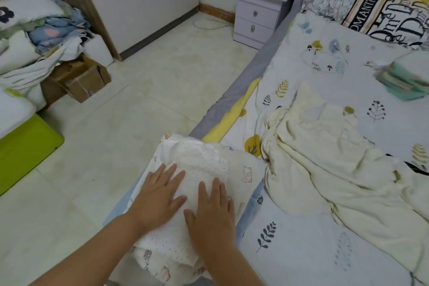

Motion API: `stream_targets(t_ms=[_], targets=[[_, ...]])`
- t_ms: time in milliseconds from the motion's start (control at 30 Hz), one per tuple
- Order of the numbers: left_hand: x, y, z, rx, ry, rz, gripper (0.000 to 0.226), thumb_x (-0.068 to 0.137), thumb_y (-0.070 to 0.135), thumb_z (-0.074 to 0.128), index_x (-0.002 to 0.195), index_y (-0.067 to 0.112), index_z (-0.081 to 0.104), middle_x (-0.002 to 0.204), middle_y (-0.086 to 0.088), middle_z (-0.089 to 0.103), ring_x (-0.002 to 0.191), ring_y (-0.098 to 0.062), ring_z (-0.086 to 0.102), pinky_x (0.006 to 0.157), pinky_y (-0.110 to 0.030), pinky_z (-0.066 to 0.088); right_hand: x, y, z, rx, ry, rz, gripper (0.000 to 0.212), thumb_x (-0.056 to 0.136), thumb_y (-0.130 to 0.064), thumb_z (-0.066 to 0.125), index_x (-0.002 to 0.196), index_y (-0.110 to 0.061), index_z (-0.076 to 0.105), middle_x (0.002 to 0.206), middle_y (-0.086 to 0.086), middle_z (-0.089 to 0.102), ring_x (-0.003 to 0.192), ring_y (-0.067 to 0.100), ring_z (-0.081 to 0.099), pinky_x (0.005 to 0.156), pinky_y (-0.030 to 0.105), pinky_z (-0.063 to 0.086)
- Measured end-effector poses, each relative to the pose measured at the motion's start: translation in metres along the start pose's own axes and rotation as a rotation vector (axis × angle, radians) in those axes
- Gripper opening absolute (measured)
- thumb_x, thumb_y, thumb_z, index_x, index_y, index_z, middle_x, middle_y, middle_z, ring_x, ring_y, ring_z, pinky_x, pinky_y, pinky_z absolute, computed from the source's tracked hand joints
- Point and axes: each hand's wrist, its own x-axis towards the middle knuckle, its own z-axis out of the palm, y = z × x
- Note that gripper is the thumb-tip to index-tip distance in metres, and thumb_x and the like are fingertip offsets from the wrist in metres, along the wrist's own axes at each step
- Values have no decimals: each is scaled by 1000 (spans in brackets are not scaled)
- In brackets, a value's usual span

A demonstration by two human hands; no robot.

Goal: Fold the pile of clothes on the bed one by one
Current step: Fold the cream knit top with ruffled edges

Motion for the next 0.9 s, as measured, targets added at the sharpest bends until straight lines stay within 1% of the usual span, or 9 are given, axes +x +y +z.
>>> stream_targets(t_ms=[33,100,167,267,433,600,733,833,900], targets=[[-2,4,-10,-23,44,0,63,93,56,28,148,33,9,157,6,-5,144,-17,-11,115,-34,-8,-3,2,-7,22,24,-6,63,98,-45,30,149,-23,0,157,6,-14,144,23,-12,116,41,-1],[-3,14,-28,-78,145,28,53,94,42,44,144,32,29,154,4,19,144,-16,3,115,-32,-1,-11,9,-24,67,78,-34,56,98,-41,31,147,-22,11,158,4,0,144,21,2,116,38,9],[-3,29,-46,-85,209,83,43,93,33,50,135,29,45,146,5,36,140,-15,17,113,-27,9,-20,17,-41,87,117,-90,48,98,-36,33,142,-20,24,152,2,19,139,18,19,112,35,19],[2,60,-64,-93,214,192,34,92,26,52,126,26,54,133,8,48,129,-11,35,104,-19,20,-34,35,-66,54,130,-153,36,97,-29,37,131,-18,40,133,3,42,120,20,38,100,33,31],[18,126,-75,-72,117,332,31,93,25,49,123,28,55,126,13,55,118,-7,47,97,-16,29,-57,99,-101,-34,65,-89,31,96,-20,37,124,-13,46,123,10,50,114,26,45,92,38,39],[38,203,-64,-58,-12,427,27,93,29,42,115,22,58,117,4,61,106,-11,54,88,-21,38,-78,184,-119,-41,64,46,32,97,-23,38,126,-14,45,124,8,50,114,25,44,94,36,38],[59,255,-39,-53,-37,444,32,96,28,45,128,26,49,127,9,53,116,-8,47,92,-16,32,-86,255,-128,-42,77,168,32,95,-17,37,126,-14,46,123,7,50,114,23,44,92,33,38],[79,288,-17,-37,-44,428,35,96,26,43,131,26,45,130,6,50,120,-10,45,97,-19,33,-84,308,-133,-40,72,238,32,94,-14,37,124,-15,47,123,6,48,114,20,44,90,30,38],[95,306,0,1,-38,405,37,96,25,41,133,26,43,133,5,47,121,-12,43,98,-22,34,-77,341,-136,-44,76,284,34,94,-15,39,127,-16,45,125,6,46,115,21,42,89,30,38]])
